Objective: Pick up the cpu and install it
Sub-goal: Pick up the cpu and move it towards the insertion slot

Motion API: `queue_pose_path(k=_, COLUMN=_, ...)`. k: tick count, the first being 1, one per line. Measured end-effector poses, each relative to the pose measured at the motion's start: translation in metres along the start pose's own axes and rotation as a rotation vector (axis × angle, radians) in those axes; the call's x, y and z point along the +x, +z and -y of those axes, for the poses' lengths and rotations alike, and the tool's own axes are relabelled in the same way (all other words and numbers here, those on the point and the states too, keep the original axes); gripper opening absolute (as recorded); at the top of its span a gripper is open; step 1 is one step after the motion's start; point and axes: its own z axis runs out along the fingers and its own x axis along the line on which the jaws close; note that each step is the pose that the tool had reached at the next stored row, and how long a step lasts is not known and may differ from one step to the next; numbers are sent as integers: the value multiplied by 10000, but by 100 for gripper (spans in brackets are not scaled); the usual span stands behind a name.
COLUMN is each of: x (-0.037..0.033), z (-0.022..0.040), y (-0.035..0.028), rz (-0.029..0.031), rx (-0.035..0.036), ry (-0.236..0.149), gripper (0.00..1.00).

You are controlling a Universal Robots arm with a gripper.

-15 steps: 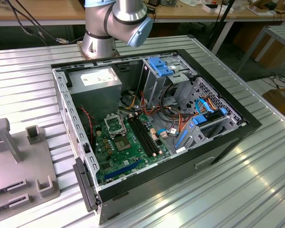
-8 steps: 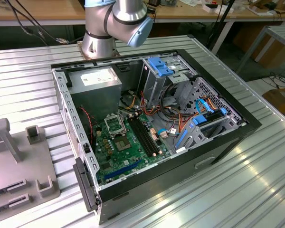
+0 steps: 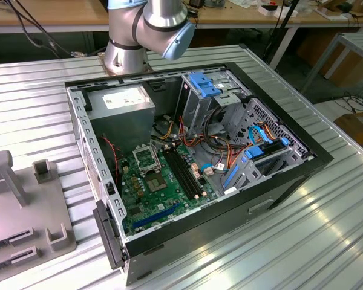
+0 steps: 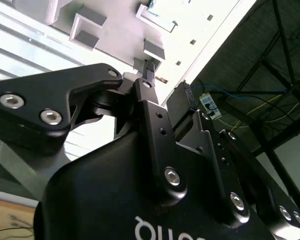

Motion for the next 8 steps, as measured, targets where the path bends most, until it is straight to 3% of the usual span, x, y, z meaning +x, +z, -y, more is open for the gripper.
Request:
queue_pose_path(k=6, x=1, z=2, y=15, rz=-20, rx=5, ry=-134, gripper=40)
queue_pose_path(k=8, x=1, z=2, y=15, rz=-20, rx=5, ry=-135, gripper=52)
